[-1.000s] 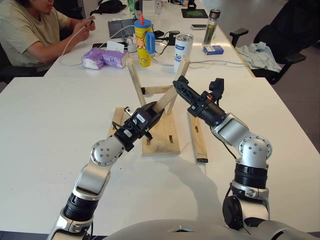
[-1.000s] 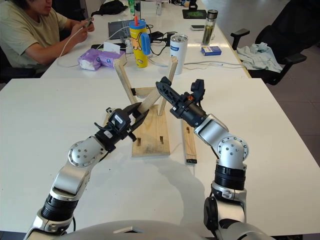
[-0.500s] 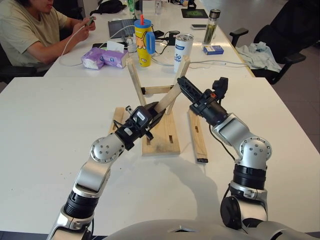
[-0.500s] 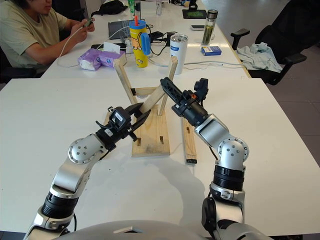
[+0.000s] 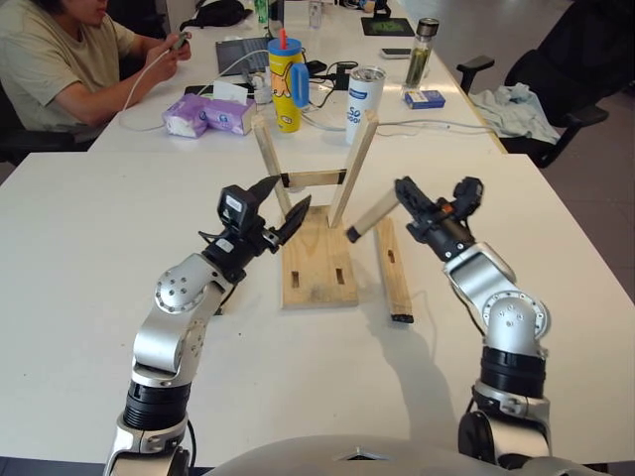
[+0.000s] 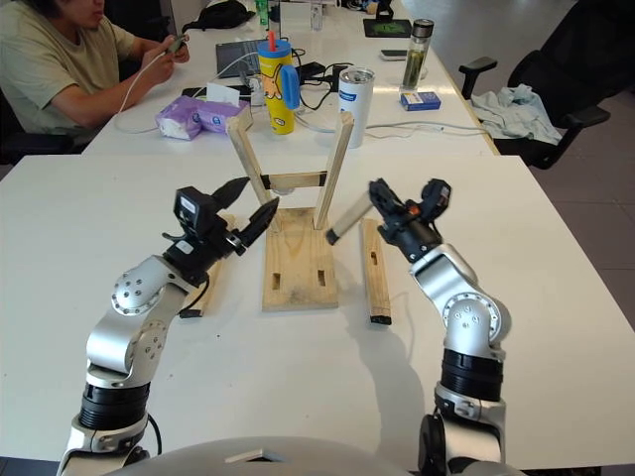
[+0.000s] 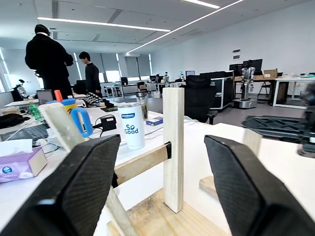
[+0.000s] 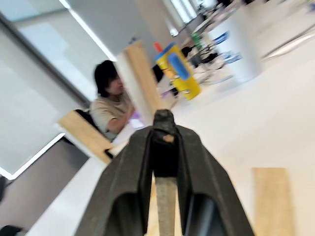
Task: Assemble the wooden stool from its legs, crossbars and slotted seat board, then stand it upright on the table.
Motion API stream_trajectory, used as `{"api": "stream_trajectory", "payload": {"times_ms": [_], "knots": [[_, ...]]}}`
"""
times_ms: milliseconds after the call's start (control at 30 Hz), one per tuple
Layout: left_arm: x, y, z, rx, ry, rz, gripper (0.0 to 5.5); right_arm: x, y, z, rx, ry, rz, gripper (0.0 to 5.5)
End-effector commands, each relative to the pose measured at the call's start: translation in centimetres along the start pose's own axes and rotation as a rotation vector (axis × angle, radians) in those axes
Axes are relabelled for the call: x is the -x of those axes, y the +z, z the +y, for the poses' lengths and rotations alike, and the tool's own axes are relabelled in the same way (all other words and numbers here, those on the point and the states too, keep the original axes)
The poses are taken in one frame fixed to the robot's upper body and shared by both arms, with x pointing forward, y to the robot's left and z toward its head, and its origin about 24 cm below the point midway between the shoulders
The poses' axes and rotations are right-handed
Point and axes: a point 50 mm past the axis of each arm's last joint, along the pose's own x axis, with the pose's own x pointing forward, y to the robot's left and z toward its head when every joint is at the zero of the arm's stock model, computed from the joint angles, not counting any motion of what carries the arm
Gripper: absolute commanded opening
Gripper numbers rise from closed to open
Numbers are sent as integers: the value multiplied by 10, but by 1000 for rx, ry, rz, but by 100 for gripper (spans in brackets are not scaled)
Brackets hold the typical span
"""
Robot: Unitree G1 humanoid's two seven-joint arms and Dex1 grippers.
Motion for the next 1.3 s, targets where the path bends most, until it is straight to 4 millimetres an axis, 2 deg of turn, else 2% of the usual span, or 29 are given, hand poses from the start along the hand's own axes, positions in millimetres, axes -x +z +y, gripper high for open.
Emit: {"api": "stream_trajectory", "payload": {"times_ms": [33, 433, 733, 900, 1067, 1300], "knots": [[2, -4, 4, -11, 53, 21, 316, 4, 4, -5, 98, -108, -63, 48], [-4, -9, 1, -11, 50, 30, 316, 7, -21, -19, 87, -249, -41, 48], [-4, -8, 2, -11, 47, 31, 316, 12, -23, -22, 137, -305, -50, 48], [-4, -8, 3, -12, 59, 32, 316, 14, -46, -25, 247, -327, 62, 48], [-6, -7, 5, -17, 69, 29, 316, 19, -74, -20, 524, -263, 180, 48], [-5, -9, 5, -15, 71, 39, 316, 29, -87, -25, 565, -242, 202, 48]]}}
